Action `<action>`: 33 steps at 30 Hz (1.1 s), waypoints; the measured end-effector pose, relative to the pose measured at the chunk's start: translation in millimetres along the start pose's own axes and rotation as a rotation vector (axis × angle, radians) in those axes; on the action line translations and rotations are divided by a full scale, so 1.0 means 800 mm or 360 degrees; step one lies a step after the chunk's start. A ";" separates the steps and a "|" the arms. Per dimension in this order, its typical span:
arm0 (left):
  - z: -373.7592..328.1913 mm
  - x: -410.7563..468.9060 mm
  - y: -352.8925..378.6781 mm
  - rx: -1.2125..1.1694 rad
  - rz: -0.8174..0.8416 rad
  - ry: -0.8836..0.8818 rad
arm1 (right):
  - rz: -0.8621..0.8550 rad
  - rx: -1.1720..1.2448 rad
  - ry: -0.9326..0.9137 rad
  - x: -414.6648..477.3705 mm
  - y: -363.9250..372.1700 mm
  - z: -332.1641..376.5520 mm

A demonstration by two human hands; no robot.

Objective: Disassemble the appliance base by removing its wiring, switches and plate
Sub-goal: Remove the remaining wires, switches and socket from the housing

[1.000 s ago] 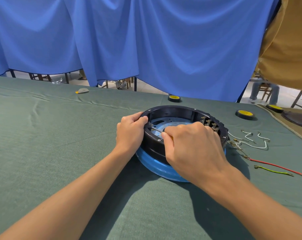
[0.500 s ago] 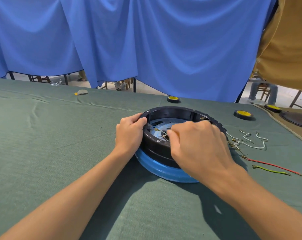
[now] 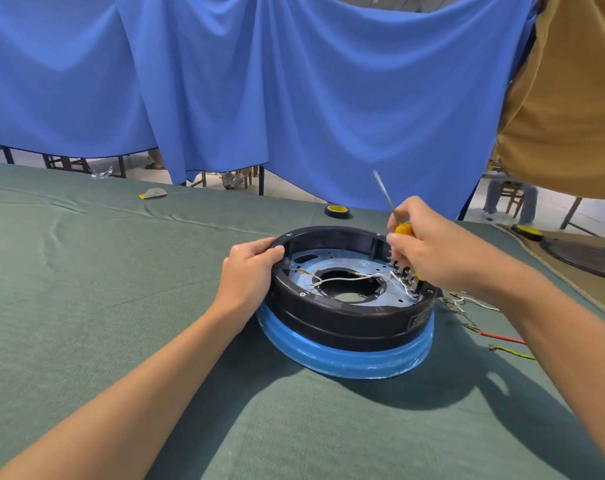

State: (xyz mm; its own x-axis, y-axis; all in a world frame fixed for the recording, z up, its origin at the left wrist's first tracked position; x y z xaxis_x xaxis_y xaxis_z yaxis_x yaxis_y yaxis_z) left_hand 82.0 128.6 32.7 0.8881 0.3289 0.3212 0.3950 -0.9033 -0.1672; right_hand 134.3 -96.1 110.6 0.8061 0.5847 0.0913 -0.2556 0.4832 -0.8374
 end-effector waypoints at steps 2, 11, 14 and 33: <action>0.001 0.000 0.000 0.0024 -0.0002 0.0008 | 0.0046 -0.0177 -0.0013 0.010 0.002 0.000; -0.003 -0.003 -0.002 0.0107 -0.0025 0.0080 | 0.0264 -0.0989 0.0052 0.053 0.042 0.001; -0.002 -0.002 -0.002 0.0120 -0.0019 0.0081 | 0.0273 -0.1122 0.0044 0.060 0.048 0.001; -0.010 -0.006 -0.003 0.0208 -0.0021 0.0088 | -0.0248 0.0500 -0.0060 0.043 -0.009 0.009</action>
State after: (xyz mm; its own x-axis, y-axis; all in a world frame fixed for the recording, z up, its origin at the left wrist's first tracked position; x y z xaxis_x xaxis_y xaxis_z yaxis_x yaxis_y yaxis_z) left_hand 75.2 127.0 38.8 0.8695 0.3216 0.3748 0.4372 -0.8542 -0.2813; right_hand 159.7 -74.8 123.3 0.8297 0.5088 0.2297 -0.2875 0.7421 -0.6055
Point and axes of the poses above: each hand's wrist, its own x-axis towards the middle knuckle, its own y-axis out of the palm, z = x × y, the point moved 6 cm from there along x, towards the middle knuckle, and after that the axes turned 10 degrees about z, right-handed, at the moved point
